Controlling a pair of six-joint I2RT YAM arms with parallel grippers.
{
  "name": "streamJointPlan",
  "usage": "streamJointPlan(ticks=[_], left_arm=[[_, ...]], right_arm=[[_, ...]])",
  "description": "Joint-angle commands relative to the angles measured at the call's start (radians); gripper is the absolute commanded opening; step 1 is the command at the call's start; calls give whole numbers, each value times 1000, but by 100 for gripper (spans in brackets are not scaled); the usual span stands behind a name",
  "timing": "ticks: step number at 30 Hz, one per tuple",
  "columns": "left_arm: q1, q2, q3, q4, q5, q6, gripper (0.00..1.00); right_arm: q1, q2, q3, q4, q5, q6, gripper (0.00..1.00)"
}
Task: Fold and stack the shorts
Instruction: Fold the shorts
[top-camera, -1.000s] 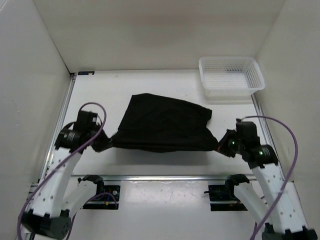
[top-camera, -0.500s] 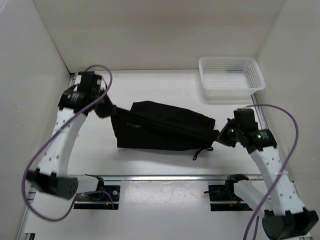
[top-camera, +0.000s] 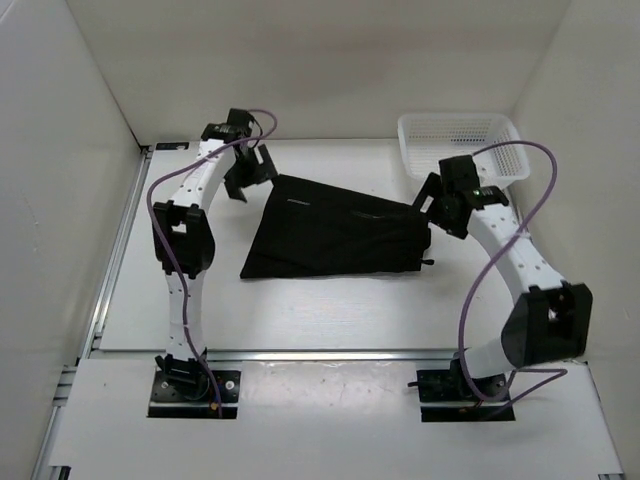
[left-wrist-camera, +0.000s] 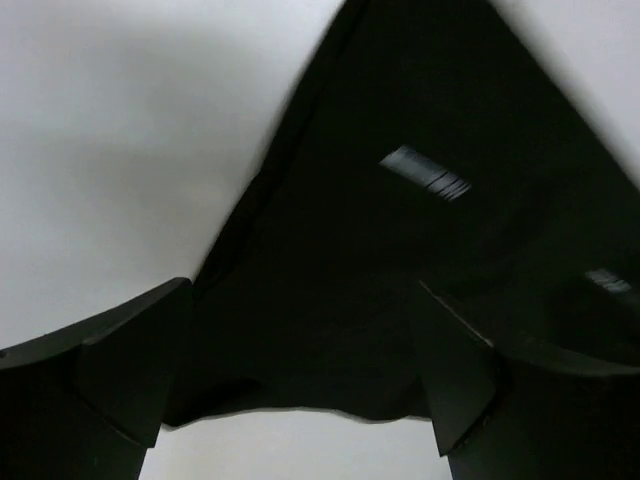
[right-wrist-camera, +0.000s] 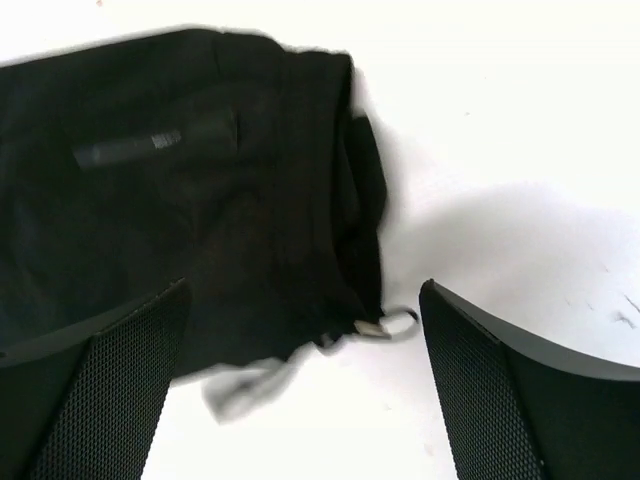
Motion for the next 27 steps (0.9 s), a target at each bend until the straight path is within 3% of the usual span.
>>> streamJointPlan(ticks=[1,4,7,8,11,12,15,21,23,27], left_arm=[[26,-271,-202,46,-16,40,100],[26,-402,-383,58,-61,52,85],[26,-515,-570,106,-43,31,60],[26,-537,-615,135,-43,22,56],[3,-552,-724,163,-18,6,54],[-6,-536,-733,173,-18,6,58],[-26,-453,-743,173,-29,6,79],[-44,-361,-761,173,-29,6,82],[-55,-345,-761,173,-29,6,85],[-55,-299,-761,184,-41,-3,81]], right_arm=[[12,-153,-90,-13,66,-5,99],[12,-267,-234,-13,66,-5,94],[2,-290,-327,7,-10,-5,77],[2,-290,-348,7,-30,-5,66],[-7,-278,-362,47,-114,-5,48],[-8,-263,-371,56,-134,-5,43],[-17,-218,-351,69,-193,-5,43],[-52,-143,-313,69,-290,-36,57],[-61,-115,-285,78,-299,-47,68],[-61,-80,-262,78,-319,-57,74]])
